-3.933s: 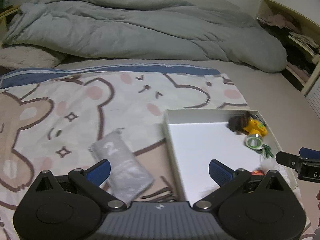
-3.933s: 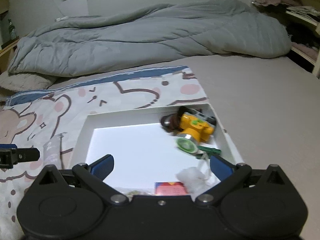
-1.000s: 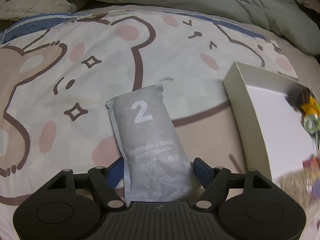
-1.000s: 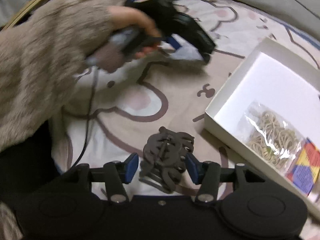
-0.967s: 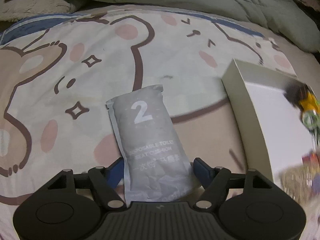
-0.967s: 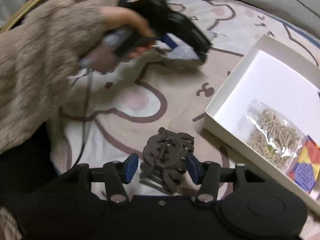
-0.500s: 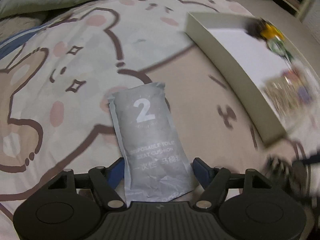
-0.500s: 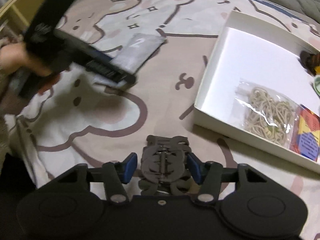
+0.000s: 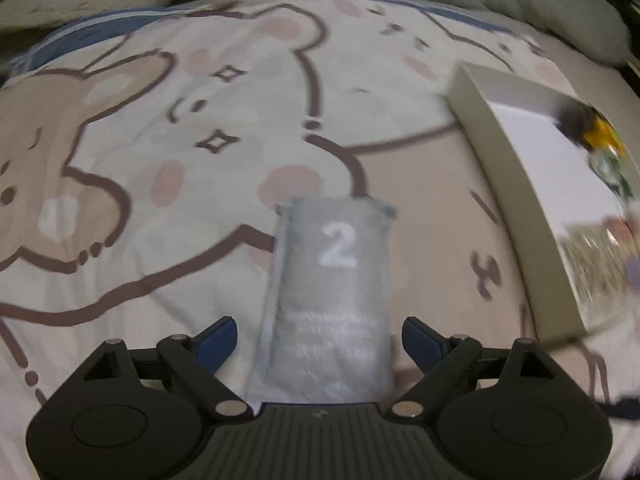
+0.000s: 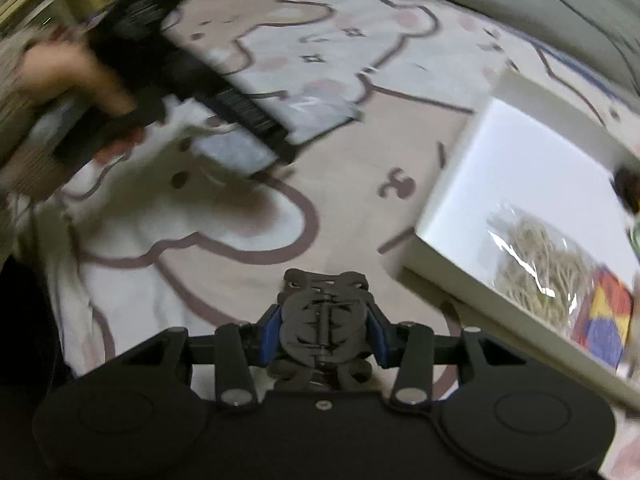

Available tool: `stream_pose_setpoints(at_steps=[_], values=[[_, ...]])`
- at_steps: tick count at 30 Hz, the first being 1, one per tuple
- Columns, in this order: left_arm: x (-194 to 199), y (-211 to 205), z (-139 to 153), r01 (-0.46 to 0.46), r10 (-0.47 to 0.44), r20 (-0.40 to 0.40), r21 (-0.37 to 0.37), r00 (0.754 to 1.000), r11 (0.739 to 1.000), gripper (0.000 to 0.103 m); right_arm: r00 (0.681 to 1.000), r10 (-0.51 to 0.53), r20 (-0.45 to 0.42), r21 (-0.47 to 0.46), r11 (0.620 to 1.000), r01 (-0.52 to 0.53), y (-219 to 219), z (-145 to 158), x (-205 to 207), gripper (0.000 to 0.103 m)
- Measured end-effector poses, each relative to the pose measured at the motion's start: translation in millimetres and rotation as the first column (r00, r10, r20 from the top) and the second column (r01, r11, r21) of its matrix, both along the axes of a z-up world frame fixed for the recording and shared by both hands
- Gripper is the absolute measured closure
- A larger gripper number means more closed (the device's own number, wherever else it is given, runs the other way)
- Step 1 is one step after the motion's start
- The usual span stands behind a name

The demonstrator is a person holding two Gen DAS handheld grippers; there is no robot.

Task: Organize objects
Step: 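Close the left gripper on the grey packet while the right gripper grasps the hair tie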

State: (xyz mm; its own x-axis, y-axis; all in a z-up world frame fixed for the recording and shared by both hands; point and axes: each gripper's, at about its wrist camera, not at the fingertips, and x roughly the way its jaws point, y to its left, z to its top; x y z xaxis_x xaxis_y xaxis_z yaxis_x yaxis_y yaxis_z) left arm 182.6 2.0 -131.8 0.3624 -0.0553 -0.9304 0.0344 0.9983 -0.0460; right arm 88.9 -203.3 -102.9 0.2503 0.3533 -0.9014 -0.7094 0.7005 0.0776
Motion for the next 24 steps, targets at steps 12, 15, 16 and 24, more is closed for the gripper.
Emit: stream_pose_setpoints(at_steps=[12, 15, 16, 24], values=[[5, -2, -19, 0.017, -0.017, -0.019, 0.019, 1.0, 1.0, 0.028, 0.992, -0.082, -0.092, 0.008, 0.996, 0.083, -9, -9, 12, 0.054], [3, -2, -15, 0.027, -0.027, -0.011, 0.015, 1.0, 1.0, 0.039, 0.99, -0.095, -0.103, 0.021, 0.995, 0.098, -10, -9, 14, 0.057], [3, -1, -14, 0.02, -0.02, -0.006, 0.01, 1.0, 1.0, 0.042, 0.992, -0.084, -0.092, 0.02, 0.996, 0.086, -9, -8, 12, 0.057], [2, 7, 15, -0.052, 0.056, 0.085, -0.047, 0.995, 0.998, 0.045, 0.998, -0.066, -0.018, 0.078, 0.995, 0.067, -11, 15, 16, 0.057]])
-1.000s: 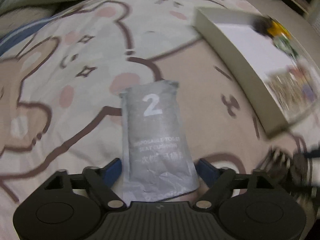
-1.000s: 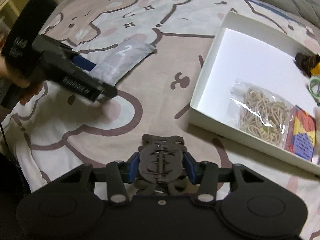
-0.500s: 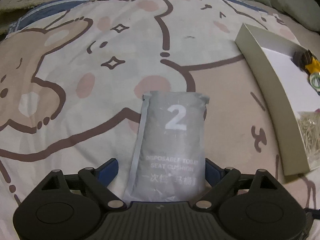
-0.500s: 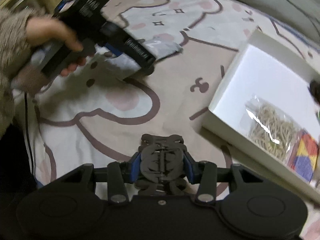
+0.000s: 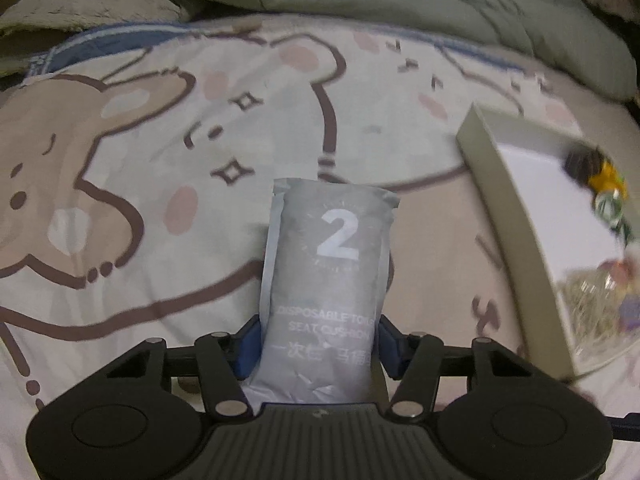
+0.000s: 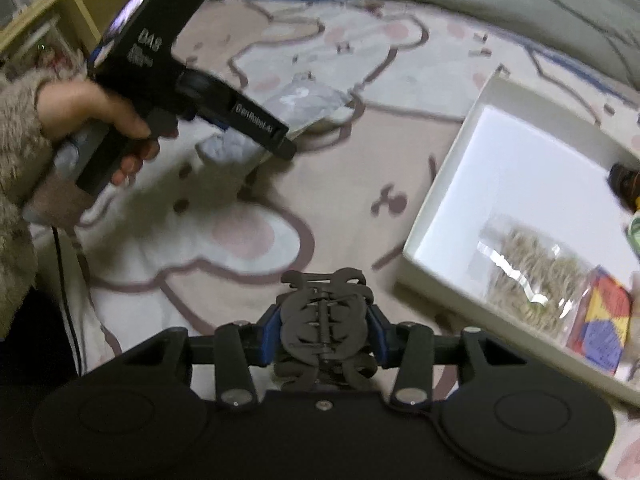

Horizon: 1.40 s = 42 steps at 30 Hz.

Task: Organize objects
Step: 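Close the left gripper on the grey packet while the right gripper grasps the hair tie, then carry the grey packet and hair tie over the white tray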

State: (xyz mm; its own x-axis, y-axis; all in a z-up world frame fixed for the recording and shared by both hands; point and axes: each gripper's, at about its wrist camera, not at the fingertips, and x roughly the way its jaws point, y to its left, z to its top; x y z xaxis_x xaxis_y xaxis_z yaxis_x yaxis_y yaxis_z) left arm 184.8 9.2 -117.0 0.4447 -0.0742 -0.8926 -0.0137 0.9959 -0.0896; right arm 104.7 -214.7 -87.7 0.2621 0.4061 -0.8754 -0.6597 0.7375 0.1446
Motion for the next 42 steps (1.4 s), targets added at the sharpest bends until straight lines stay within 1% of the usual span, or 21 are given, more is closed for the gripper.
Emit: stream_pose_setpoints(at_steps=[2, 5, 9, 12, 16, 21, 28, 34, 38, 42], values=[[1, 2, 11, -0.021, 0.022, 0.033, -0.017, 0.999, 1.0, 0.045, 1.0, -0.018, 0.024, 0.032, 0.999, 0.017, -4, 12, 5, 0.057], [3, 5, 27, -0.053, 0.057, 0.083, -0.054, 0.995, 0.997, 0.046, 0.995, -0.072, 0.064, 0.089, 0.994, 0.067, -14, 31, 17, 0.057], [6, 2, 46, -0.071, 0.083, 0.138, -0.089, 0.987, 0.993, 0.046, 0.979, -0.169, 0.113, 0.153, 0.977, 0.151, -30, 53, 36, 0.057], [7, -4, 57, -0.07, 0.087, 0.176, -0.103, 0.98, 0.992, 0.046, 0.962, -0.236, 0.135, 0.19, 0.959, 0.208, -40, 62, 50, 0.057], [10, -15, 65, -0.06, 0.085, 0.201, -0.126, 0.976, 0.99, 0.046, 0.937, -0.312, 0.157, 0.219, 0.936, 0.275, -54, 70, 68, 0.057], [16, -31, 72, -0.042, 0.077, 0.226, -0.155, 0.971, 0.987, 0.046, 0.905, -0.383, 0.186, 0.253, 0.908, 0.333, -70, 71, 85, 0.057], [32, -64, 84, 0.01, 0.048, 0.263, -0.215, 0.963, 0.977, 0.046, 0.854, -0.481, 0.198, 0.27, 0.864, 0.424, -92, 60, 116, 0.057], [46, -98, 78, 0.05, 0.018, 0.257, -0.257, 0.966, 0.965, 0.046, 0.821, -0.529, 0.216, 0.247, 0.843, 0.478, -105, 36, 145, 0.057], [53, -116, 69, 0.071, -0.005, 0.239, -0.269, 0.971, 0.96, 0.045, 0.817, -0.523, 0.243, 0.205, 0.851, 0.484, -109, 17, 159, 0.057], [62, -134, 59, 0.086, -0.025, 0.22, -0.27, 0.975, 0.959, 0.045, 0.828, -0.515, 0.221, 0.141, 0.857, 0.496, -115, 0, 168, 0.057]])
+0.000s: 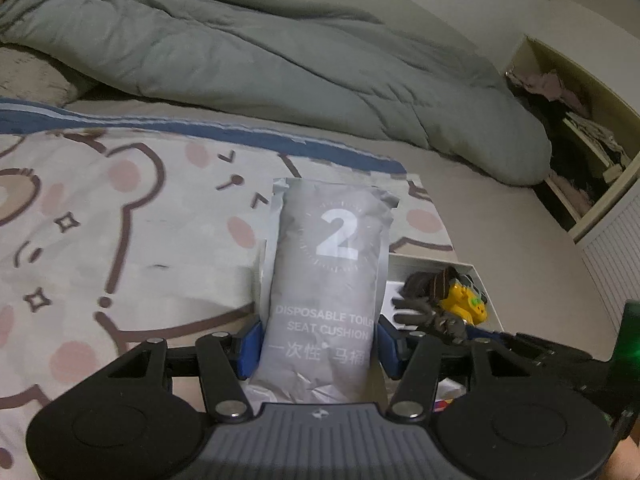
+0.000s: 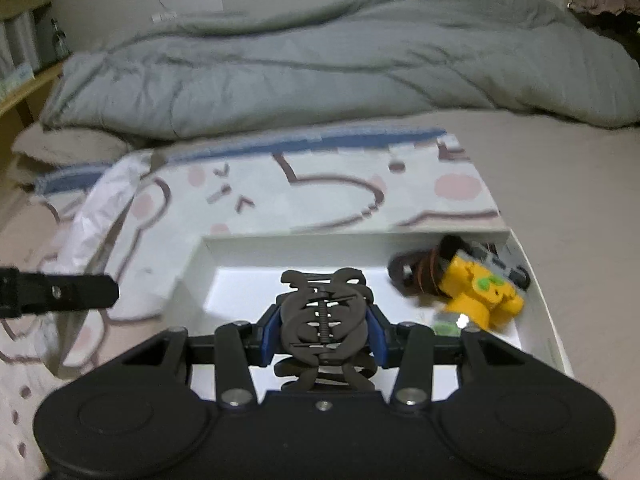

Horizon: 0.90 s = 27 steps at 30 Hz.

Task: Organize objects
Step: 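Carry the grey packet and hair tie over the white tray, then lower the packet and hair tie into the tray and open both grippers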

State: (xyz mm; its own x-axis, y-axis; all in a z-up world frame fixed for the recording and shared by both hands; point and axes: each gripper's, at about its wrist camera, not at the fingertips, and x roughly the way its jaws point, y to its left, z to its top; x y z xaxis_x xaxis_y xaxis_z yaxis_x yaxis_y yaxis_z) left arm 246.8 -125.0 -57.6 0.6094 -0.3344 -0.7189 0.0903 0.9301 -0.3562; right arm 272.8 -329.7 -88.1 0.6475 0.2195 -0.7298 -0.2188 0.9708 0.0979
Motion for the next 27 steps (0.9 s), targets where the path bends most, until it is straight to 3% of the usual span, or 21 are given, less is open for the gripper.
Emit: stream_pose_setpoints(at_steps=[10, 17, 22, 27], values=[[26, -45, -27, 0.022, -0.023, -0.049, -0.017, 0.999, 1.0, 0.045, 0.996, -0.068, -0.055, -0.083, 0.995, 0.063, -28, -25, 0, 0.058], [39, -80, -56, 0.058, -0.053, -0.112, 0.047, 0.992, 0.997, 0.045, 0.995, -0.072, -0.063, -0.036, 0.997, 0.07, -38, -24, -1, 0.057], [45, -85, -76, 0.008, -0.003, -0.149, 0.034, 0.989, 0.999, 0.044, 0.987, -0.113, -0.114, 0.011, 0.993, 0.115, -46, -25, 3, 0.056], [47, -82, -84, -0.021, 0.025, -0.184, 0.024, 0.983, 0.999, 0.031, 0.976, -0.145, -0.163, 0.102, 0.981, 0.163, -59, -23, 4, 0.055]])
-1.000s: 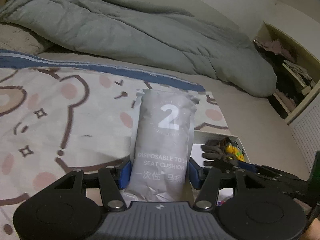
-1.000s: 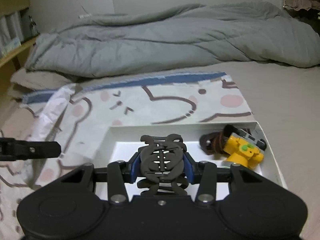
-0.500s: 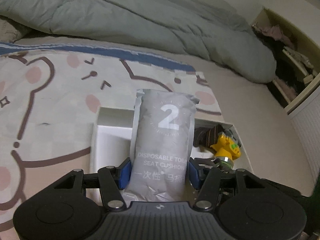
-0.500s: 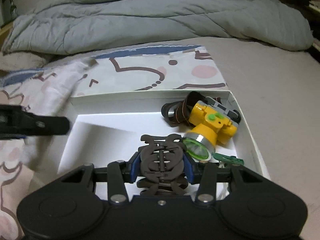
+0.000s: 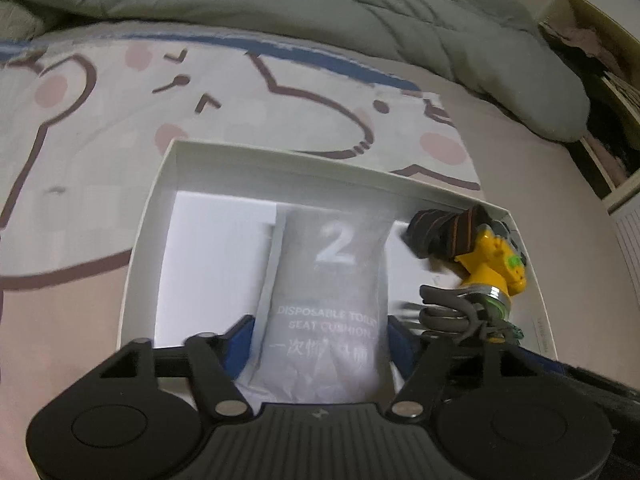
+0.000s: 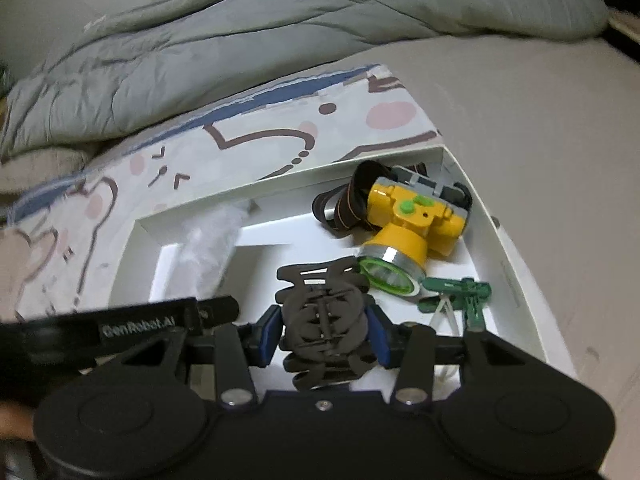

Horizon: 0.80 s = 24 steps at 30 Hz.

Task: Organize objects
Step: 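Lower the packet and hair tie into the tray and open both grippers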

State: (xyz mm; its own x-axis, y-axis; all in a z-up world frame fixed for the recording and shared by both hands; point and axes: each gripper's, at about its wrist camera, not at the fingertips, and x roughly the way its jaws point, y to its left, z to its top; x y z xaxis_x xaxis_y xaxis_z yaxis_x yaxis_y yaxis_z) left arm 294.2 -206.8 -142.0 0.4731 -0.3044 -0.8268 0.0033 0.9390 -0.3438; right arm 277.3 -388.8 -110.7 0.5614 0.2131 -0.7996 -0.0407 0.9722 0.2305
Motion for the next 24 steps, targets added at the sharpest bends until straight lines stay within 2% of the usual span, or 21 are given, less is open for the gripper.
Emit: stream_pose_setpoints(at_steps=[5, 14, 17, 19, 24], values=[[0, 5, 0, -0.004, 0.004, -0.016, -0.016, 1.0, 1.0, 0.031, 0.999, -0.045, -0.009, 0.074, 0.996, 0.046, -12, 5, -1, 0.056], [-9, -1, -1, 0.076, -0.075, -0.033, 0.03, 0.997, 0.997, 0.033, 0.999, 0.016, -0.041, -0.006, 1.0, -0.016, -5, 7, -3, 0.059], [-11, -5, -4, 0.094, -0.092, -0.033, 0.068, 0.995, 0.993, 0.036, 0.998, 0.026, -0.049, -0.036, 0.999, -0.028, 1, -2, -1, 0.07], [-11, -6, -6, 0.092, -0.091, -0.021, 0.086, 0.996, 0.992, 0.038, 0.999, 0.028, -0.032, -0.029, 0.999, -0.029, 4, -2, 0, 0.08], [-4, -10, -7, 0.077, -0.078, 0.015, 0.086, 0.997, 0.993, 0.04, 1.0, 0.01, 0.004, -0.016, 1.0, -0.01, 5, 6, 2, 0.083]])
